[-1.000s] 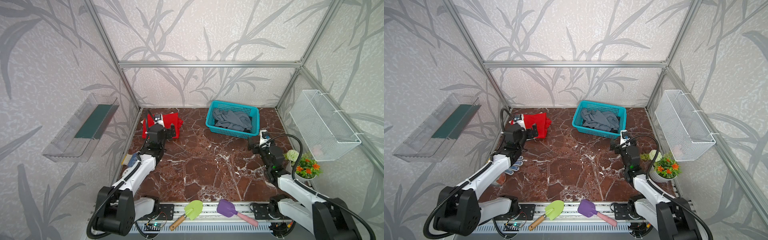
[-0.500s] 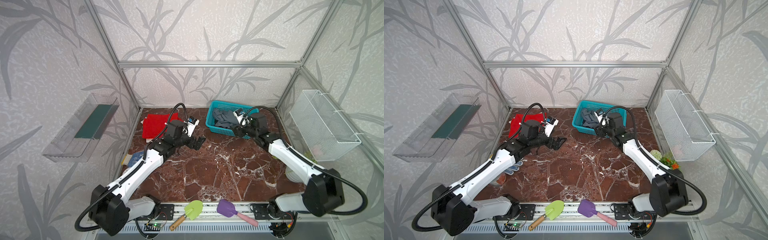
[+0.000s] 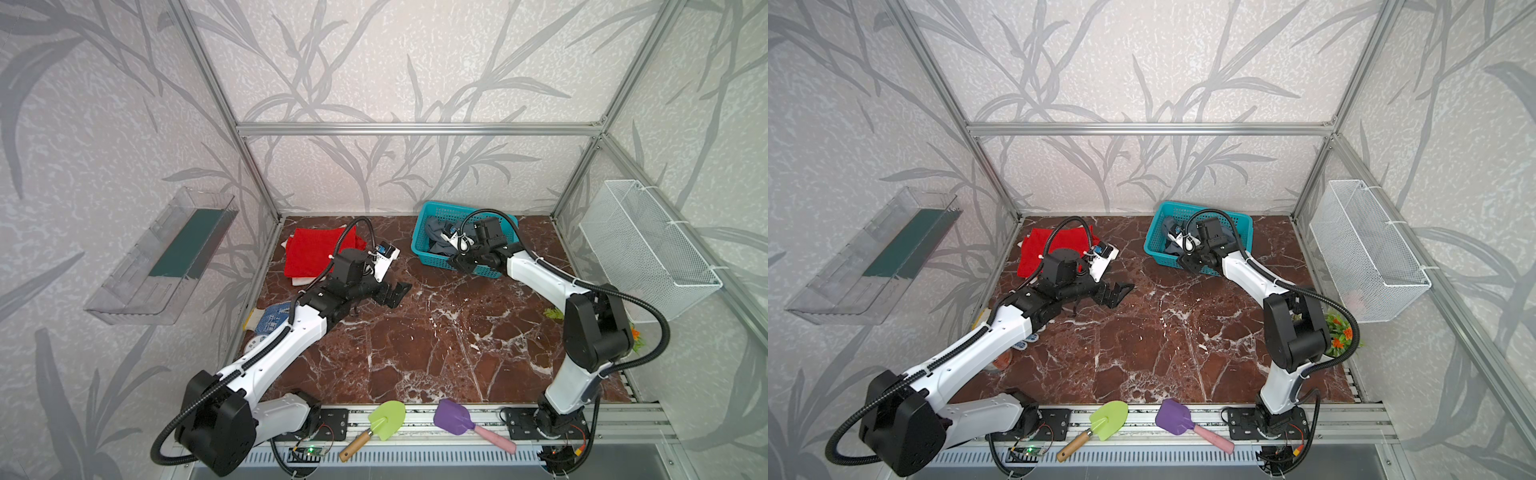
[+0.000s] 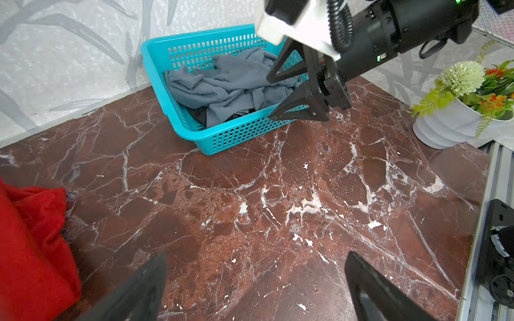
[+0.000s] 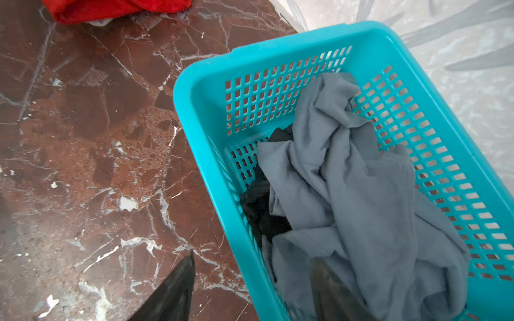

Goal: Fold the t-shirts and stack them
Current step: 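Reach the right gripper into the teal basket while the left arm lifts aside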

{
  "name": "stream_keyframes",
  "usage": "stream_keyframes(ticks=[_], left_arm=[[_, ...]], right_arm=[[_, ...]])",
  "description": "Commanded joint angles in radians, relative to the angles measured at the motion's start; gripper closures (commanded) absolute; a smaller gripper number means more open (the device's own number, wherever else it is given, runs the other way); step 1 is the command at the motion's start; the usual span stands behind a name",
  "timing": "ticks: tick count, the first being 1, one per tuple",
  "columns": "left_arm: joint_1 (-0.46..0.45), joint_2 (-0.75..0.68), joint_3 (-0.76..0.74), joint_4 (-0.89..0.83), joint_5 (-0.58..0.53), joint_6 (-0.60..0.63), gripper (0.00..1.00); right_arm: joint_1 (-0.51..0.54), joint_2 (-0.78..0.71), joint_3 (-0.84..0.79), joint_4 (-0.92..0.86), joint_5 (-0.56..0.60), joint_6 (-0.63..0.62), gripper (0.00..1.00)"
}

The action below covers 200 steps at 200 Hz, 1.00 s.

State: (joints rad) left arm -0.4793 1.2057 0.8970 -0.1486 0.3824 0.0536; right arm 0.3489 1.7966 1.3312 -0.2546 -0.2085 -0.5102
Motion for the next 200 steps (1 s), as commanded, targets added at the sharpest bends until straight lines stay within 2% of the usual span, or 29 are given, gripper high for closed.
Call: stream_keyframes(ticks=[1, 33, 59, 84, 113, 128, 136, 143, 155, 200], left_arm=[[-0.004, -0.032, 0.012, 0.008, -0.011, 0.032, 0.01], [-0.005, -0.038, 0.005, 0.007, -0.019, 0.032, 0.01], [-0.005, -0.030, 0.014, -0.006, -0.020, 0.037, 0.01], [-0.005, -0.027, 0.018, -0.010, -0.014, 0.035, 0.01], [-0.005, -0.022, 0.025, -0.021, -0.016, 0.035, 0.01], [-0.005, -0.025, 0.025, -0.022, -0.015, 0.034, 0.01], [-0.004, -0.026, 0.026, -0.022, -0.013, 0.033, 0.01], [-0.005, -0.026, 0.027, -0.022, -0.010, 0.030, 0.01], [-0.006, -0.027, 0.028, -0.021, -0.003, 0.025, 0.01], [-0.007, -0.028, 0.029, -0.020, 0.007, 0.019, 0.01]], right_arm=[[-0.016, 0.028, 0.014, 0.014, 0.046, -0.007, 0.35], [-0.033, 0.063, 0.021, 0.039, 0.037, 0.015, 0.37], [-0.039, 0.094, 0.044, 0.009, 0.026, 0.019, 0.50], [-0.040, 0.109, 0.049, 0.007, 0.027, 0.022, 0.54], [-0.047, 0.090, 0.043, 0.001, 0.021, 0.030, 0.75], [-0.057, 0.078, 0.028, 0.017, 0.030, 0.054, 0.79], [-0.067, 0.074, 0.020, 0.031, 0.045, 0.077, 0.82], [-0.078, 0.071, 0.016, 0.043, 0.069, 0.103, 0.91], [-0.094, 0.073, 0.017, 0.056, 0.115, 0.142, 0.95], [-0.140, 0.127, 0.115, 0.000, 0.307, 0.221, 0.93]])
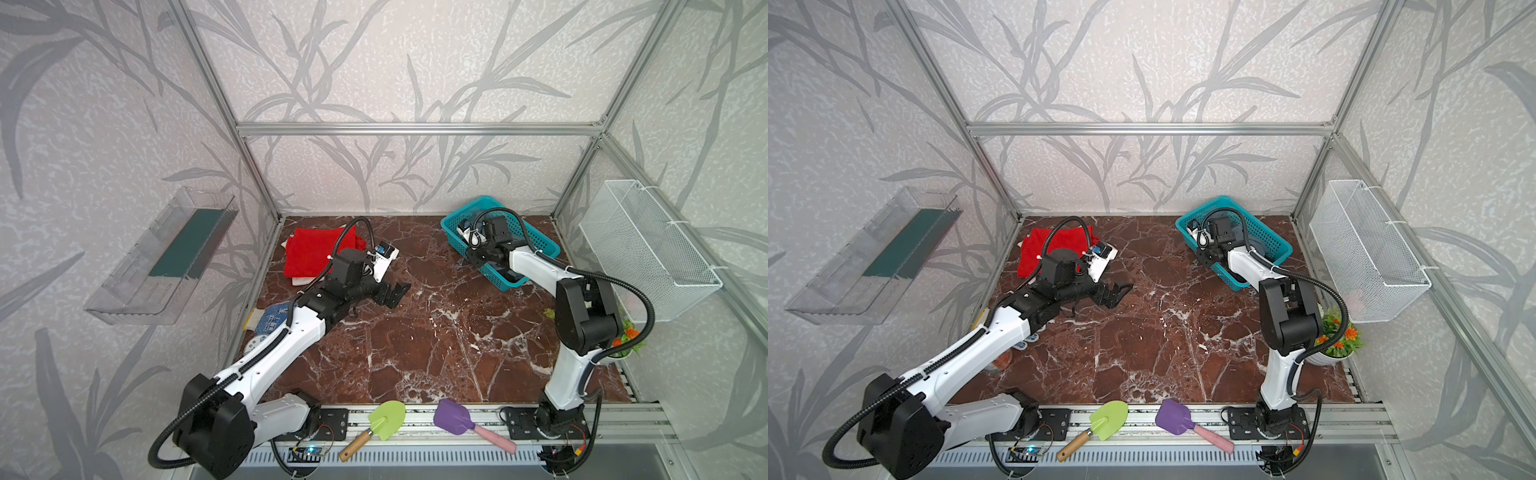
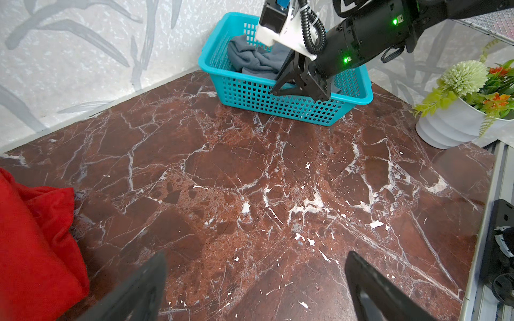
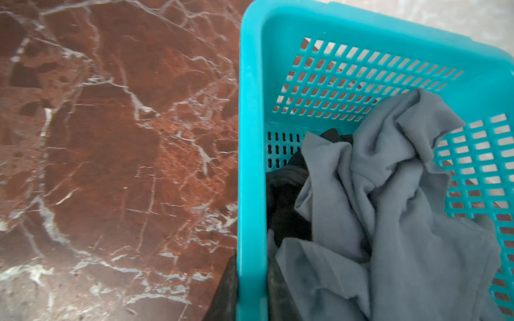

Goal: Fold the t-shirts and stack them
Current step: 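Reach the right gripper into the teal basket while the left arm lifts aside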

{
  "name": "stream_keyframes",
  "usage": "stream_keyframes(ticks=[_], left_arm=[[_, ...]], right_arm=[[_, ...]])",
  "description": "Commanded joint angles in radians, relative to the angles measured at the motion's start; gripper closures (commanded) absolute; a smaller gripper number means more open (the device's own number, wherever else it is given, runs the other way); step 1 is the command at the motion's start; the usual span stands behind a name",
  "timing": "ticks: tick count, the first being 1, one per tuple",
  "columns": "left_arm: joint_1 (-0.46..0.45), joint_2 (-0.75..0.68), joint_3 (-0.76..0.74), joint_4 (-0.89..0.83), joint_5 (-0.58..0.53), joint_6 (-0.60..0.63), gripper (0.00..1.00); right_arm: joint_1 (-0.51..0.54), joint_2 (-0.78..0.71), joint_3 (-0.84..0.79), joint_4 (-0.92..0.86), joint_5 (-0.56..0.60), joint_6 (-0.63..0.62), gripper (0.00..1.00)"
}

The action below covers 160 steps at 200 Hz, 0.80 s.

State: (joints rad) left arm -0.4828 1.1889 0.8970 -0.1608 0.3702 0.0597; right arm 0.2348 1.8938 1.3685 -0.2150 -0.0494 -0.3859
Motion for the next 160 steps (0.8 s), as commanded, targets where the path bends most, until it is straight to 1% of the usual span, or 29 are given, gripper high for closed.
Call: stream_keyframes(ticks=[1, 15, 33, 53, 67, 85, 100, 119, 160], left_arm=[[-0.003, -0.012, 0.029, -0.008, 0.019, 0.012, 0.01], [-0.003, -0.012, 0.030, -0.009, 0.021, 0.011, 0.01], [-0.003, -0.012, 0.029, -0.009, 0.022, 0.011, 0.01], [-0.003, -0.010, 0.030, -0.008, 0.026, 0.009, 0.01], [-0.004, -0.009, 0.029, -0.007, 0.026, 0.009, 0.01], [-0.003, -0.008, 0.029, -0.006, 0.028, 0.008, 0.01], [-0.003, -0.006, 0.029, -0.002, 0.029, 0.005, 0.01], [-0.003, -0.009, 0.019, 0.022, 0.021, -0.011, 0.01], [-0.004, -0.020, -0.041, 0.190, 0.039, -0.107, 0.01]], right_arm=[[-0.028, 0.032, 0.081, -0.043, 0.150, 0.097, 0.93], [-0.048, 0.063, 0.127, -0.071, 0.211, 0.130, 0.93], [-0.075, 0.105, 0.183, -0.107, 0.255, 0.164, 0.94], [-0.102, 0.132, 0.207, -0.101, 0.264, 0.172, 0.94], [-0.114, 0.154, 0.223, -0.089, 0.317, 0.159, 0.94], [-0.135, 0.176, 0.255, -0.105, 0.324, 0.162, 0.94], [-0.156, 0.195, 0.286, -0.123, 0.304, 0.178, 0.93], [-0.170, 0.222, 0.324, -0.148, 0.333, 0.165, 0.93], [-0.189, 0.246, 0.348, -0.156, 0.338, 0.162, 0.92]])
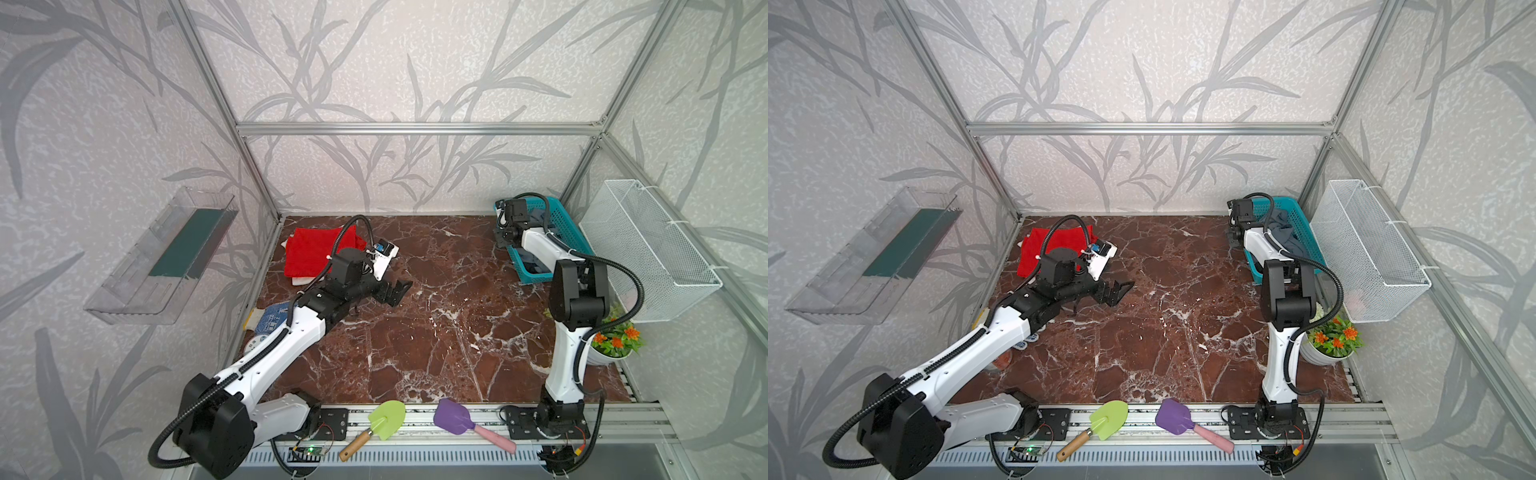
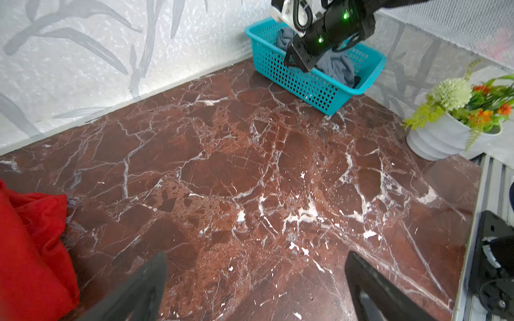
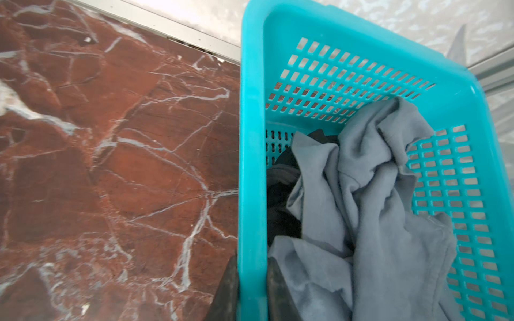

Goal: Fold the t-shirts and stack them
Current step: 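Reach the right gripper into the teal basket while the left arm lifts aside, then grasp the grey t-shirt in the basket with the right gripper and lift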

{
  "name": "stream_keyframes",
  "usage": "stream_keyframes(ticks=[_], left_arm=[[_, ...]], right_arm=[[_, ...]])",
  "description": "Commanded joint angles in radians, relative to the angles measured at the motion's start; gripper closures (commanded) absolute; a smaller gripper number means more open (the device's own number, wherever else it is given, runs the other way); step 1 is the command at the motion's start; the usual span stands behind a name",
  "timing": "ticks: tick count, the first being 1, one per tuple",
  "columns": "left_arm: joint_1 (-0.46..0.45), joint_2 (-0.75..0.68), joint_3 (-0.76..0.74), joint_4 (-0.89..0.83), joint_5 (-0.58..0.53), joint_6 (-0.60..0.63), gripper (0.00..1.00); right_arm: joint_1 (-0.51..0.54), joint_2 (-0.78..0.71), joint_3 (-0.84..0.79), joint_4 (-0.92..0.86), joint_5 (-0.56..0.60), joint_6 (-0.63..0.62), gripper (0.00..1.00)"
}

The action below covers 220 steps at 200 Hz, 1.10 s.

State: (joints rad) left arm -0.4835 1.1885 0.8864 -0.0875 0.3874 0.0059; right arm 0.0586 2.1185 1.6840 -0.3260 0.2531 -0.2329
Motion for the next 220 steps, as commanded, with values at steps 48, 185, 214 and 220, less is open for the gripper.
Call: stream_keyframes(ticks=[48, 185, 214, 220], left_arm=[[-0.004, -0.005, -0.024, 0.114, 0.038, -0.055, 0.01], [-0.028, 0.009, -0.009, 0.085, 0.062, -0.041, 0.01], [-0.032, 0.000, -0.009, 0.077, 0.055, -0.031, 0.01], [-0.033, 0.001, -0.009, 0.075, 0.054, -0.029, 0.01]], right_arm=[[-0.015, -0.030, 0.003, -0.006, -0.003, 0.028, 0.49], [-0.183, -0.088, 0.038, -0.219, 0.037, 0.394, 0.45], [-0.184, -0.032, 0.047, -0.228, 0.062, 0.408, 0.46], [-0.184, -0.024, 0.049, -0.231, 0.061, 0.409, 0.46]])
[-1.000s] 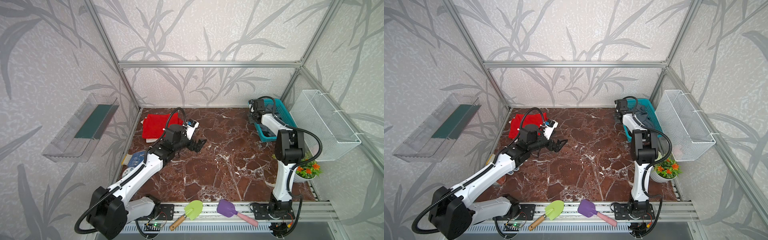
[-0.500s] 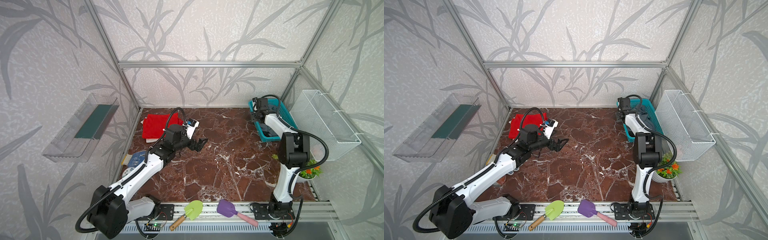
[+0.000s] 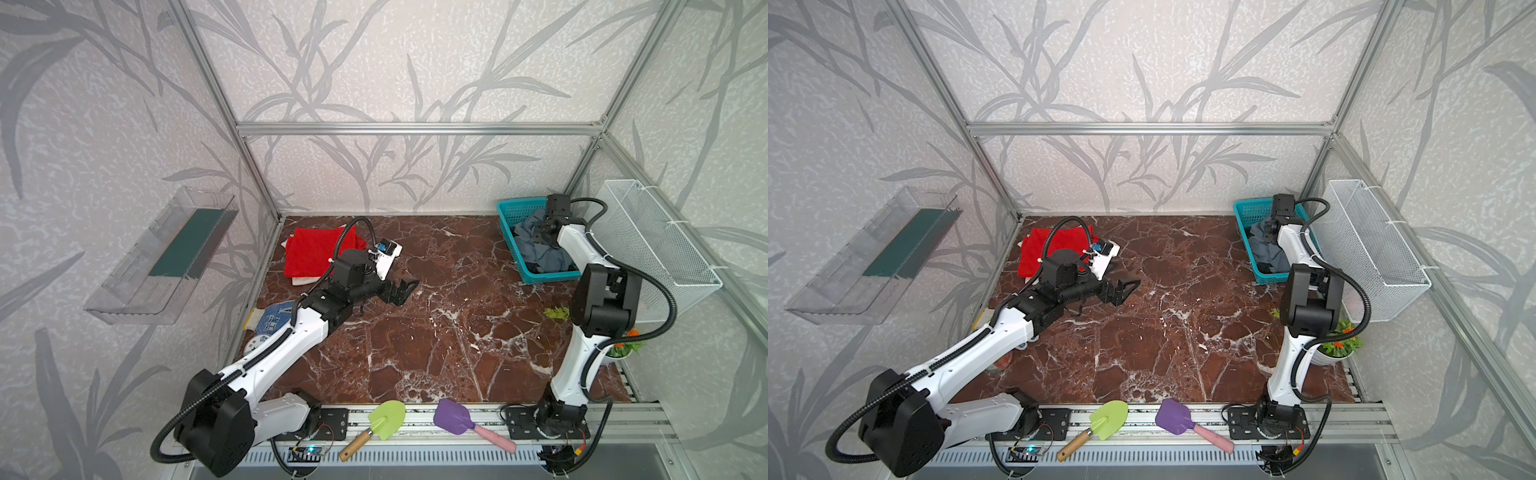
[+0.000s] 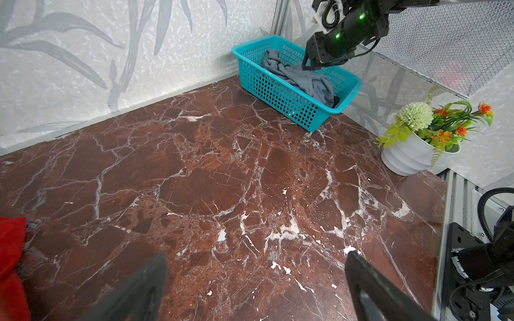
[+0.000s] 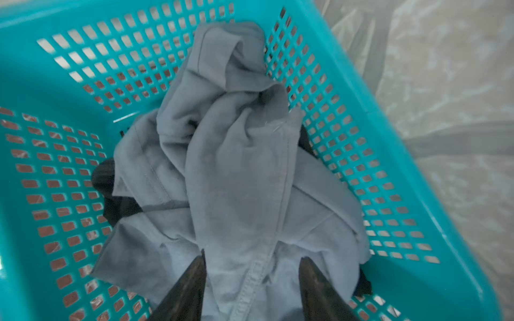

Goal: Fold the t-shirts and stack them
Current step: 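Grasp the grey t-shirt in the basket with the right gripper and lift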

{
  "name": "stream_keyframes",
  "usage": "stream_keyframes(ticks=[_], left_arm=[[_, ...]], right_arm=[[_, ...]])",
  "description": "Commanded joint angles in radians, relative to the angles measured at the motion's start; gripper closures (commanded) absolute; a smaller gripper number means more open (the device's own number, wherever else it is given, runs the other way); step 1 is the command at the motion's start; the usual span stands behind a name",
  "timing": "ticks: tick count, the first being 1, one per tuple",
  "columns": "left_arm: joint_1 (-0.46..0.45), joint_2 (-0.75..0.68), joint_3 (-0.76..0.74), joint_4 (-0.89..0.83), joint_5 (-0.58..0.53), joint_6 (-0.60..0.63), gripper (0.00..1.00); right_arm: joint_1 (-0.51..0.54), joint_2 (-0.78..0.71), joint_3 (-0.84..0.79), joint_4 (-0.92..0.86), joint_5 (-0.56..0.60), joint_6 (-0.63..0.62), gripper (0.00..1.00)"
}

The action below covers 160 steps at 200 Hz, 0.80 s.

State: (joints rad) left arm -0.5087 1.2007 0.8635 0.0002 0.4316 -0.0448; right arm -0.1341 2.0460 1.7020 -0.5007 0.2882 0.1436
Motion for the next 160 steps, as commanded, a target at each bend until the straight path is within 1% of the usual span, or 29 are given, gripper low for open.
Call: stream_keyframes(ticks=[1, 20, 49, 54, 72, 82, 104, 130, 146, 160], left_arm=[[-0.007, -0.012, 0.014, -0.012, 0.009, 0.022, 0.01], [-0.009, -0.015, 0.014, -0.014, 0.009, 0.023, 0.01], [-0.011, -0.016, 0.013, -0.016, 0.009, 0.024, 0.01], [-0.012, -0.017, 0.014, -0.015, 0.009, 0.024, 0.01], [-0.012, -0.020, 0.014, -0.016, 0.008, 0.025, 0.01], [-0.013, -0.022, 0.013, -0.017, 0.009, 0.025, 0.01], [-0.014, -0.026, 0.013, -0.018, 0.005, 0.026, 0.01], [-0.017, -0.030, 0.014, -0.018, 0.006, 0.026, 0.01], [-0.018, -0.033, 0.011, -0.014, 0.003, 0.025, 0.01], [-0.019, -0.037, 0.012, -0.015, -0.003, 0.025, 0.01]], right_arm=[[0.009, 0.053, 0.033, -0.058, 0.025, 0.034, 0.46], [0.008, 0.073, 0.034, -0.060, 0.028, 0.040, 0.48], [0.009, 0.092, 0.034, -0.061, 0.044, 0.045, 0.55], [0.008, 0.094, 0.036, -0.061, 0.043, 0.047, 0.59], [0.009, 0.091, 0.038, -0.060, 0.043, 0.044, 0.77], [0.008, 0.080, 0.036, -0.056, 0.043, 0.038, 0.86], [0.011, 0.036, 0.035, -0.044, 0.043, 0.040, 1.00], [0.013, -0.041, 0.014, 0.014, -0.005, 0.022, 1.00], [0.016, -0.098, 0.002, 0.056, -0.060, 0.002, 1.00], [0.027, -0.144, -0.004, 0.084, -0.064, -0.002, 1.00]])
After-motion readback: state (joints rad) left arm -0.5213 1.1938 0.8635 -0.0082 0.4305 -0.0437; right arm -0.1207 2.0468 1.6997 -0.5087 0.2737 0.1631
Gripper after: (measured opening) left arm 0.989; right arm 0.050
